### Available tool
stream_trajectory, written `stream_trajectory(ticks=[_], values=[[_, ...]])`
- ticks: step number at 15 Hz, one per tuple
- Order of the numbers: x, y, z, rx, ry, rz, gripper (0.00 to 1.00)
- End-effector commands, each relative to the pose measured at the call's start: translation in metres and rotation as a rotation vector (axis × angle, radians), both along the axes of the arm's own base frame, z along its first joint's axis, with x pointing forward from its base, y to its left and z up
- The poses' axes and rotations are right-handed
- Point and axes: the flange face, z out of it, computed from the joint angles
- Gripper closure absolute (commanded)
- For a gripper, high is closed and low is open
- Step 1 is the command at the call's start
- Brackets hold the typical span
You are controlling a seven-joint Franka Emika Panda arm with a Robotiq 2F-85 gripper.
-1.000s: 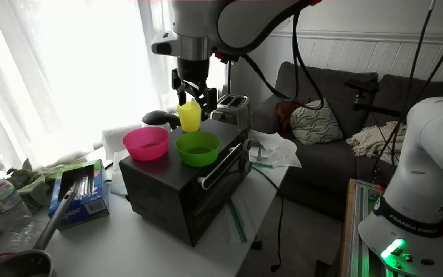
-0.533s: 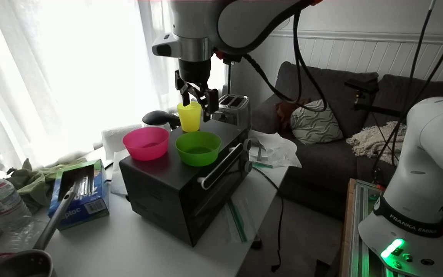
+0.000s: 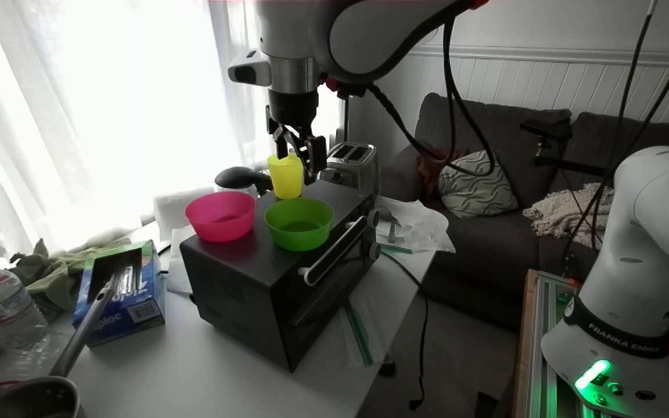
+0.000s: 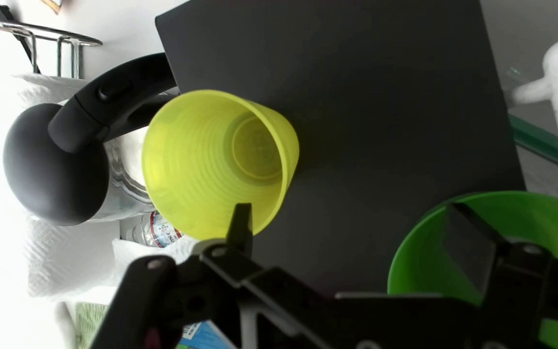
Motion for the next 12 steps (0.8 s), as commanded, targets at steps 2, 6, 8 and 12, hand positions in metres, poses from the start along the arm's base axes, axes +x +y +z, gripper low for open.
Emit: stream_trajectory(ticks=[2,6,8,12], values=[[0.002,0.005,0.0016,-0.018,-0.005,-0.034,0.04],[0.0014,0.0051,0.0013,-0.019,0.004,-0.044,0.34],[0.0011,0.0058,0.0039,-0.024,-0.011,-0.042,0.09],[0.0032,0.0047,0.0032,0.016,-0.056,-0.073,0.1]])
